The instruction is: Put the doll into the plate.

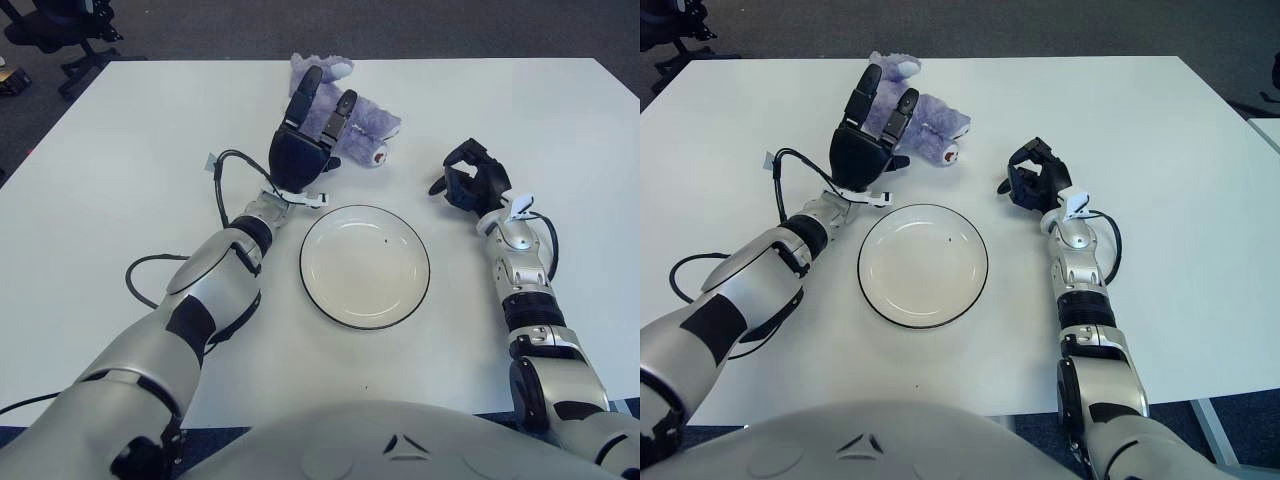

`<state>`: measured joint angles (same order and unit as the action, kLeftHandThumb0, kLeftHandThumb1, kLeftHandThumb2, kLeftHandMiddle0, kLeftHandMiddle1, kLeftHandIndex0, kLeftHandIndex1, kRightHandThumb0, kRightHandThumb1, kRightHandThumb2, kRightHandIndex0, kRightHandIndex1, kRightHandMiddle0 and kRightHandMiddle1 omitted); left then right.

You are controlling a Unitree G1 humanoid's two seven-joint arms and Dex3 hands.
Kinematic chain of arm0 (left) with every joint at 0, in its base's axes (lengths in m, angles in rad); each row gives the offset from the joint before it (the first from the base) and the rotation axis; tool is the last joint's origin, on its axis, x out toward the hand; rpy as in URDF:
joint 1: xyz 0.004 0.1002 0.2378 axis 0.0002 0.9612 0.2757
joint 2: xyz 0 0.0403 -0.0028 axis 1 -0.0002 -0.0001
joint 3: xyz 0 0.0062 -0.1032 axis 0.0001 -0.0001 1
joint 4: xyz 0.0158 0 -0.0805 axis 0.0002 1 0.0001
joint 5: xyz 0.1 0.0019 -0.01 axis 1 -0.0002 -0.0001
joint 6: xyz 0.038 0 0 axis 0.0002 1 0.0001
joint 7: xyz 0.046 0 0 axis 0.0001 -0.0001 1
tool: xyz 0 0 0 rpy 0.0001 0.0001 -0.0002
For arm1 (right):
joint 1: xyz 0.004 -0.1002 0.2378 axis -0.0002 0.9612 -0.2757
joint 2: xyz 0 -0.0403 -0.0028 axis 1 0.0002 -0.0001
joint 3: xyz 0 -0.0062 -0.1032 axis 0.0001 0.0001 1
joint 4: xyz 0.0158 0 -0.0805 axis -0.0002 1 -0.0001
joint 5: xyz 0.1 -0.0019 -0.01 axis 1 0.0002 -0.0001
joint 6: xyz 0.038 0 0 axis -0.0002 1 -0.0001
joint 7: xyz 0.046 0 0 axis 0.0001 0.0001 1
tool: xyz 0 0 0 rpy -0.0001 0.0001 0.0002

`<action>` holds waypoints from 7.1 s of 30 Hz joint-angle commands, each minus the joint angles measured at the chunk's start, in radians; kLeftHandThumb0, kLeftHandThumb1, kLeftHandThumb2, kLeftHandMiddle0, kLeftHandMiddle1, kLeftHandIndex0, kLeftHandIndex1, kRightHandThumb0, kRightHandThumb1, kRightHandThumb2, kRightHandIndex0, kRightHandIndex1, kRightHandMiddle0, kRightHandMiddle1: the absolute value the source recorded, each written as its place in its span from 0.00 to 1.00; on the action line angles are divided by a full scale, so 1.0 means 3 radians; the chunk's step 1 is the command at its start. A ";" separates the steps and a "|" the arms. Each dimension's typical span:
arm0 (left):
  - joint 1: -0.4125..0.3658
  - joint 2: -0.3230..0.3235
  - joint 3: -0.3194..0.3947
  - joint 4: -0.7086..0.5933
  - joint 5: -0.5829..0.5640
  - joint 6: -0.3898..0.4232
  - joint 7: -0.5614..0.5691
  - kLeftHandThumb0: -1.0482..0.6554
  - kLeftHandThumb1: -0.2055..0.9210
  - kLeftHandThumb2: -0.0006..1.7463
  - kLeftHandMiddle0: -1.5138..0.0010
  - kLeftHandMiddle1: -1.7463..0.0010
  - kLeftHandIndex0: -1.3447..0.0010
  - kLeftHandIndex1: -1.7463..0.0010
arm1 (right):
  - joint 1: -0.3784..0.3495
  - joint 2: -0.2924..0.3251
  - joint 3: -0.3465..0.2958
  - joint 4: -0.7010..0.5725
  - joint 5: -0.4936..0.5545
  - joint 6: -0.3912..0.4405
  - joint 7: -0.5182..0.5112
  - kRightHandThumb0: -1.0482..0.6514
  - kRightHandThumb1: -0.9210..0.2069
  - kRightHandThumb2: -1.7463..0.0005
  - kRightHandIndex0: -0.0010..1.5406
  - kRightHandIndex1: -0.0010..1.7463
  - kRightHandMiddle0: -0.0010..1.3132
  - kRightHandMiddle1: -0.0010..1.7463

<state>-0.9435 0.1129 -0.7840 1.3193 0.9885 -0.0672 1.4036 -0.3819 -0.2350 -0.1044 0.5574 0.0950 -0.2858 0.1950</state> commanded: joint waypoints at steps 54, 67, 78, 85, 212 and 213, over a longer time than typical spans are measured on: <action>-0.0306 0.0118 0.0112 0.0104 -0.0056 0.0248 -0.1253 0.51 0.90 0.02 0.84 1.00 0.64 0.99 | 0.0126 -0.0027 0.0087 0.0285 -0.0104 0.0154 0.0077 0.38 0.27 0.47 0.61 1.00 0.30 1.00; -0.0399 0.0124 0.0111 0.0120 -0.0036 0.0350 -0.1387 0.49 0.91 0.01 0.85 1.00 0.65 1.00 | 0.0135 -0.0038 0.0090 0.0280 -0.0095 0.0154 0.0095 0.38 0.28 0.47 0.61 1.00 0.30 1.00; -0.0452 0.0101 0.0171 0.0111 -0.0082 0.0382 -0.1239 0.49 0.90 0.01 0.85 1.00 0.65 1.00 | 0.0149 -0.0044 0.0099 0.0257 -0.0088 0.0166 0.0106 0.38 0.28 0.46 0.61 1.00 0.30 1.00; -0.0465 0.0094 0.0186 0.0115 -0.0106 0.0363 -0.1169 0.49 0.91 0.01 0.84 1.00 0.65 1.00 | 0.0160 -0.0048 0.0103 0.0245 -0.0087 0.0169 0.0115 0.38 0.28 0.46 0.61 1.00 0.31 1.00; -0.0474 0.0228 -0.0118 0.0276 0.0052 -0.0041 -0.2032 0.61 0.53 0.62 0.65 0.00 0.51 0.26 | 0.0149 -0.0082 0.0198 0.0111 -0.0111 0.0343 0.0181 0.38 0.31 0.44 0.62 1.00 0.32 1.00; -0.0474 0.0228 -0.0118 0.0276 0.0052 -0.0041 -0.2032 0.61 0.53 0.62 0.65 0.00 0.51 0.26 | 0.0149 -0.0082 0.0198 0.0111 -0.0111 0.0343 0.0181 0.38 0.31 0.44 0.62 1.00 0.32 1.00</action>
<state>-1.1232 0.1717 -0.8082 1.3815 0.9911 -0.0706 0.8082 -0.3816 -0.2655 -0.0744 0.5435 0.0979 -0.2441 0.2368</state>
